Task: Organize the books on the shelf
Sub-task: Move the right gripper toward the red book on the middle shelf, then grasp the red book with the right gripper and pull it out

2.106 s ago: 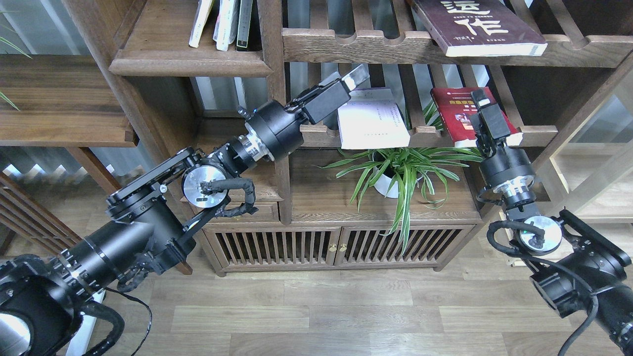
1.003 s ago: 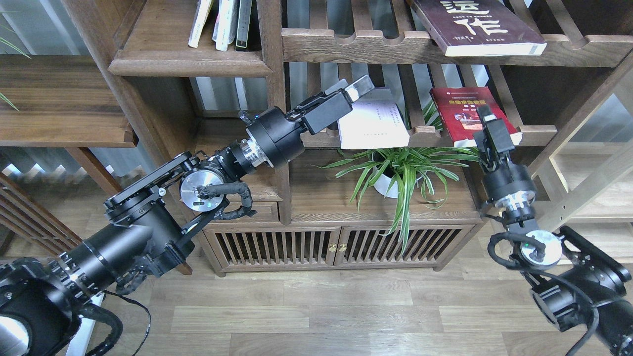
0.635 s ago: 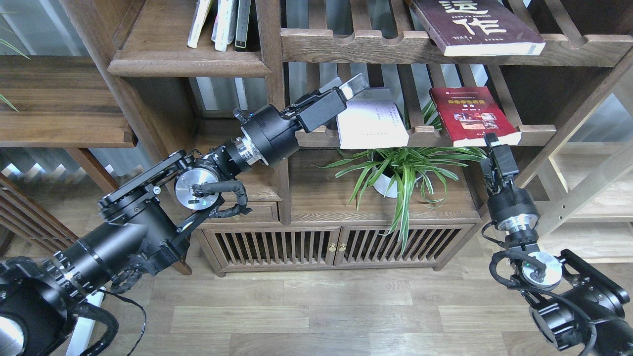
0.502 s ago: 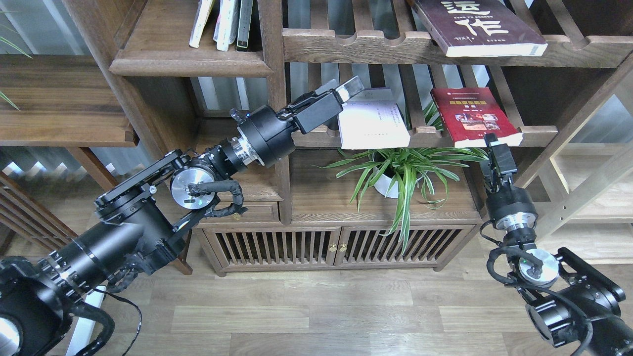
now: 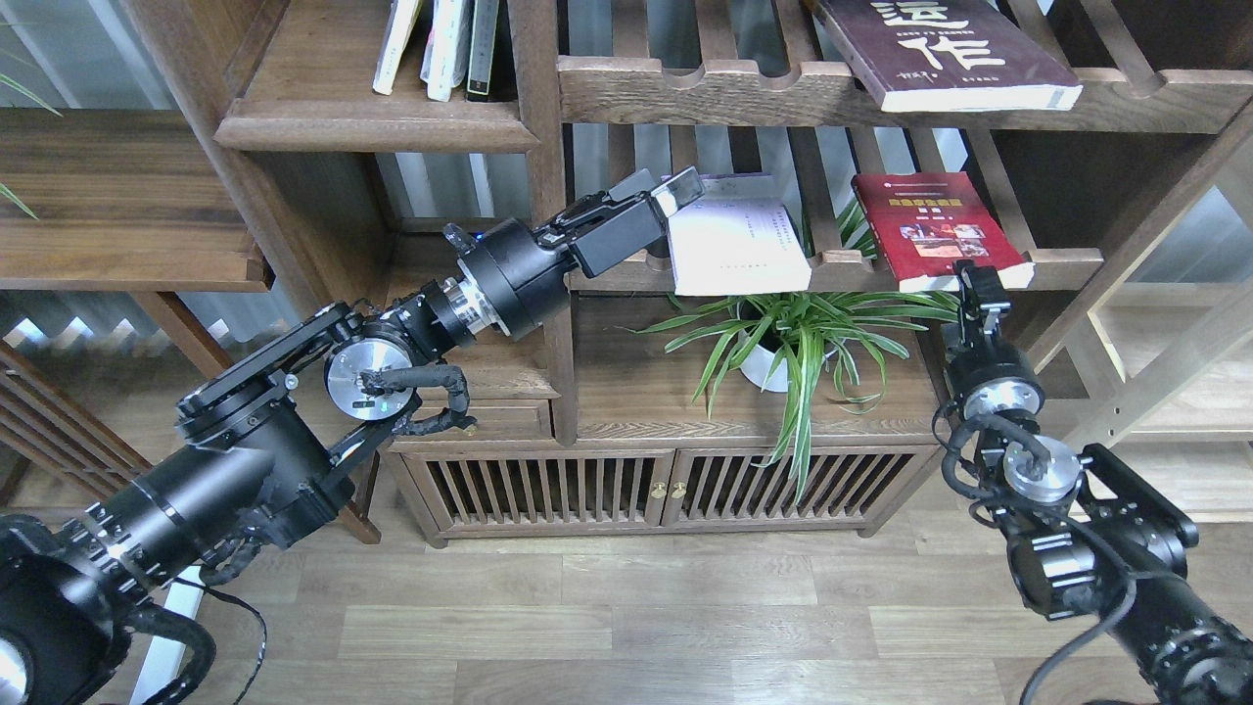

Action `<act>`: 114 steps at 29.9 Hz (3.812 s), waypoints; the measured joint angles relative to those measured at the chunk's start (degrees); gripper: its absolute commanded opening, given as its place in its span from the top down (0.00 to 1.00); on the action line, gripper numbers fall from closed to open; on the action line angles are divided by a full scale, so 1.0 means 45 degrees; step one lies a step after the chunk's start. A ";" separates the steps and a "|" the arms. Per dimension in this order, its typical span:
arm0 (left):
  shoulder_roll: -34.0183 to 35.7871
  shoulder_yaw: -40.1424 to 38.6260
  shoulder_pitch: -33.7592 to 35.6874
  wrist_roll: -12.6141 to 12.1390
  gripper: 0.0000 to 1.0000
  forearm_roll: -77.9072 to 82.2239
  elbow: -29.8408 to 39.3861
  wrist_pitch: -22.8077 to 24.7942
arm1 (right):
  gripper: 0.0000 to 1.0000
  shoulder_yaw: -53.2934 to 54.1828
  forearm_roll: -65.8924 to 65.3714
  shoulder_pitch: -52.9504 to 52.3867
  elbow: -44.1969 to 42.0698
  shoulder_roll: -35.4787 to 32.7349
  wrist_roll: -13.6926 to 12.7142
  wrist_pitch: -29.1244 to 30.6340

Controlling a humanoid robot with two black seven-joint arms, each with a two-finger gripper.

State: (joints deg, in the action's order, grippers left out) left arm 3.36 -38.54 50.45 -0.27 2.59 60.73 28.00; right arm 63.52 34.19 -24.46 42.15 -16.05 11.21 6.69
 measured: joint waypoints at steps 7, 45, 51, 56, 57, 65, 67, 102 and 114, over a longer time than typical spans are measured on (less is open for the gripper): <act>-0.0005 -0.0024 0.0018 0.0001 0.01 -0.0009 0.0000 0.0000 | 0.18 0.0145 0.0002 -0.0572 -0.0381 0.0080 -0.0345 -0.0591; 0.0181 -0.0183 -0.0152 0.0078 0.01 -0.0026 0.0079 0.0000 | 0.96 0.0885 0.0024 -0.1182 -0.2318 0.0890 -0.0873 0.1675; 0.0157 -0.0186 -0.0247 0.0081 0.01 -0.0069 -0.0001 0.0000 | 0.96 0.0921 0.0134 -0.0682 -0.2066 0.0822 -0.0900 0.2712; 0.0065 -0.0414 -0.0499 0.0117 0.01 -0.0180 -0.0098 0.0000 | 0.95 0.1216 0.0582 0.0116 -0.1028 0.0806 -0.0922 0.3650; 0.0041 -0.0472 -0.0596 0.0152 0.01 -0.0196 -0.0149 0.0000 | 0.95 0.1245 0.0725 0.0381 -0.0560 0.0795 -0.0925 0.3713; -0.0274 -0.0641 -0.1369 0.0016 0.01 -0.0614 -0.0592 0.0000 | 0.96 0.1282 0.1088 0.1913 0.1655 0.0762 -0.1043 0.4413; -0.0288 -0.0598 -0.1503 -0.0028 0.01 -0.1061 -0.0687 0.0000 | 0.96 0.1143 0.1091 0.2021 0.1866 0.0781 -0.1086 0.4639; -0.0528 -0.0239 -0.2100 -0.1442 0.01 -0.4272 -0.1908 0.0000 | 0.97 -0.2246 0.0958 0.2596 0.4747 0.1175 -0.1365 0.4737; -0.0683 -0.0264 -0.2070 -0.1444 0.01 -0.4328 -0.2378 0.0000 | 0.97 -0.3195 0.0788 0.2584 0.5123 0.1380 -0.2038 0.4737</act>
State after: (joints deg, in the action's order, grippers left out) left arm 0.28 -39.73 41.13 -6.76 -16.88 50.02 28.00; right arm 49.14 37.73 -12.83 65.21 -9.83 2.04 28.01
